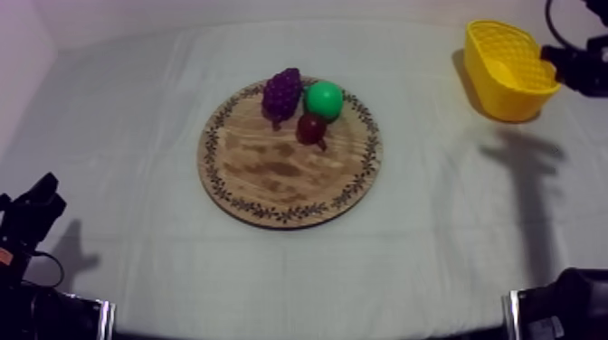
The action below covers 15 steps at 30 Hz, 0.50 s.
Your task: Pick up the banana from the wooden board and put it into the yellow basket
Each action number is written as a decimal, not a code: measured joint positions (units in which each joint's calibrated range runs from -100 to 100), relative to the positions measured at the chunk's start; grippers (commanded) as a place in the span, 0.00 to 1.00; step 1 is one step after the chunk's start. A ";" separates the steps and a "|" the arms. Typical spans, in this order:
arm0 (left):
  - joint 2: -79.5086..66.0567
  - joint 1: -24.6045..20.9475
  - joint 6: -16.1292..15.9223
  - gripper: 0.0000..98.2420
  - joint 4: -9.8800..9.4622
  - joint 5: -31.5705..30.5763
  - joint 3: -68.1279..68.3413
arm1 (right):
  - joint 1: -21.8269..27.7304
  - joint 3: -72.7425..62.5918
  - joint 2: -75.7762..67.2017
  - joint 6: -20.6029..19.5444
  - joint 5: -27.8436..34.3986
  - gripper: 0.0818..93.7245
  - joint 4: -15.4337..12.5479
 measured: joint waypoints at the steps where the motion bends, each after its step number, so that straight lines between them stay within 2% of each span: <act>1: 0.00 0.00 0.00 0.00 0.00 0.00 0.00 | -0.26 2.83 -2.60 -0.03 -0.38 0.00 0.05; 6: 0.00 0.00 0.00 0.00 0.00 0.00 0.00 | -1.57 15.29 -14.46 1.11 -3.09 0.00 -1.07; 15: 0.00 0.00 0.00 0.00 0.00 0.00 0.00 | -3.35 32.32 -35.79 5.53 -0.38 0.00 -5.58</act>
